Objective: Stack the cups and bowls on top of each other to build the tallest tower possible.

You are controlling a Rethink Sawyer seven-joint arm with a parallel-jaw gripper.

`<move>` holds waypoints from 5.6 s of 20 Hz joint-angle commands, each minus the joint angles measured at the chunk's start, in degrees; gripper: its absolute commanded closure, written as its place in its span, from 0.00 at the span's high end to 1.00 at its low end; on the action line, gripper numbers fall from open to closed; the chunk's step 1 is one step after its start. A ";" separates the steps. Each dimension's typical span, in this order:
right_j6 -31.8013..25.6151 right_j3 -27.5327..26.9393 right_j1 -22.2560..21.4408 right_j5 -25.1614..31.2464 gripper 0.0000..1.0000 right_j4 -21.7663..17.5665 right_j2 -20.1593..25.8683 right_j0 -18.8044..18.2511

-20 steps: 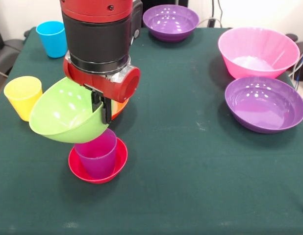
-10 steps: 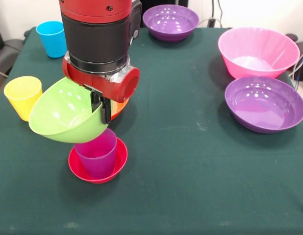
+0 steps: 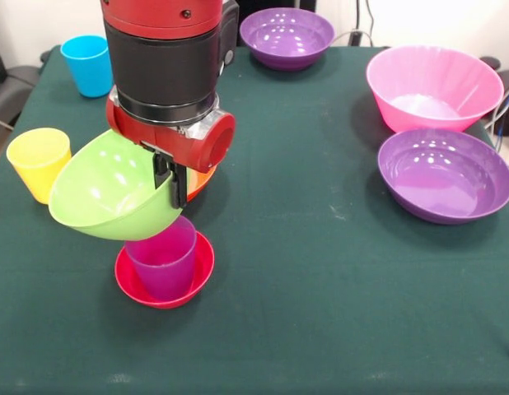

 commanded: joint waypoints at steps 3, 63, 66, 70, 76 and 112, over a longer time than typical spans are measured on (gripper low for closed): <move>-13.41 5.07 -1.50 -1.72 0.00 -3.69 5.14 -0.33; -13.33 4.46 -0.76 -1.92 1.00 -5.04 6.15 -0.88; -13.34 4.29 -0.68 -1.65 1.00 -5.06 6.22 -0.91; -13.13 4.46 -0.75 -1.81 1.00 -5.16 6.27 -0.89; -12.96 4.77 -1.06 -1.52 1.00 -5.20 6.27 -0.91; -8.24 0.65 0.61 -0.56 0.00 -6.52 5.16 2.14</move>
